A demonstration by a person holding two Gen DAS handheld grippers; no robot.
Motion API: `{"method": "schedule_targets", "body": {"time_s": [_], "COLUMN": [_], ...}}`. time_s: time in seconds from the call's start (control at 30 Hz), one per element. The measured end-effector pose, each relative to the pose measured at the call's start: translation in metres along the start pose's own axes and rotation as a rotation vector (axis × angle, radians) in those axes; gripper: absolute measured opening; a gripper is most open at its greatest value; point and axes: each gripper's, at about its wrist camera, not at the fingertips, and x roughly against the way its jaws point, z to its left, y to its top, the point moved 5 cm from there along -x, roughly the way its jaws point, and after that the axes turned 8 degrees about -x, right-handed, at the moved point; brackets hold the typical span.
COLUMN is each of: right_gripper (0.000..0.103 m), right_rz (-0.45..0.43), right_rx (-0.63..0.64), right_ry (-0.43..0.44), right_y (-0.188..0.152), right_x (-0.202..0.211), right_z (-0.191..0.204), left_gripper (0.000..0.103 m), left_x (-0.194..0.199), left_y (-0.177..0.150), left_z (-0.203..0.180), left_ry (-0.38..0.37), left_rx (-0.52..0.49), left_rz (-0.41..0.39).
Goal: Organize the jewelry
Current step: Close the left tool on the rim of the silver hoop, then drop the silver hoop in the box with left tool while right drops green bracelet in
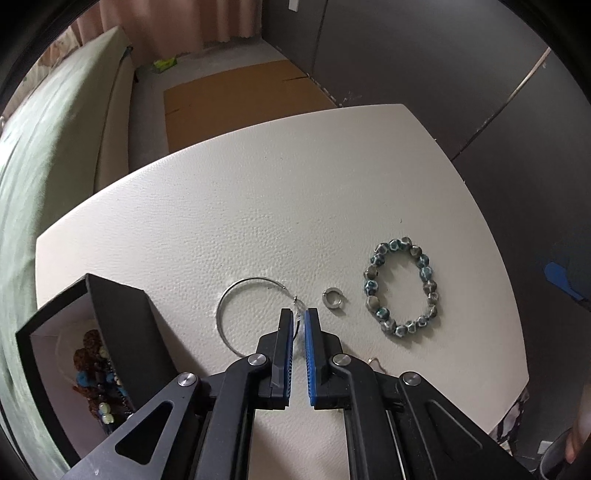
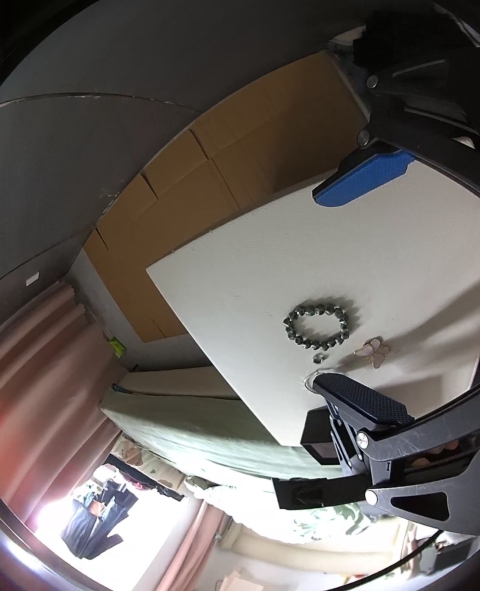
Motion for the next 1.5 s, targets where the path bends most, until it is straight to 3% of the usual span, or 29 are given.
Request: {"method": "schedule_targets", "body": {"time_s": [0.5,0.67,0.8,0.83,0.93,1.2,1.4,1.5], "right_gripper": [0.093,0.093,0.093,0.093,0.093,0.093,0.083,0.072], "right_rz": [-0.006,-0.002,-0.005,-0.005,-0.002,0.021,0.066,0.097], "right_rx": [-0.007,-0.004,-0.002,-0.002,0.0,0.027,0.054,0.067], "right_ry": [0.01,0.011,0.01,0.009,0.004,-0.009,-0.02,-0.032], "right_y": [0.003,0.003,0.003,0.003,0.003,-0.002,-0.008,-0.013], "right_x": [0.005,0.005,0.006,0.006,0.005,-0.009,-0.029,-0.043], "right_z": [-0.002,-0.003,-0.002,-0.002,-0.001,0.007,0.017,0.021], "left_gripper": [0.007,0.018,0.018,0.018,0.002,0.001,0.001,0.001], "left_x": [0.001,-0.004,-0.006,-0.006,-0.007,0.012,0.045,0.065], "left_y": [0.006,0.004,0.002,0.002,-0.002,-0.002,0.001,0.001], "left_z": [-0.007,-0.005,-0.005,-0.006,-0.007,0.001,0.006,0.012], "left_ry": [0.059,0.064,0.084,0.089,0.11,0.074,0.076,0.088], "left_rx": [-0.023,-0.024,-0.044,-0.045,-0.04,-0.004,0.001,0.008], "left_rz": [0.018,0.035,0.016,0.012,0.006,-0.052,-0.118,-0.152]}}
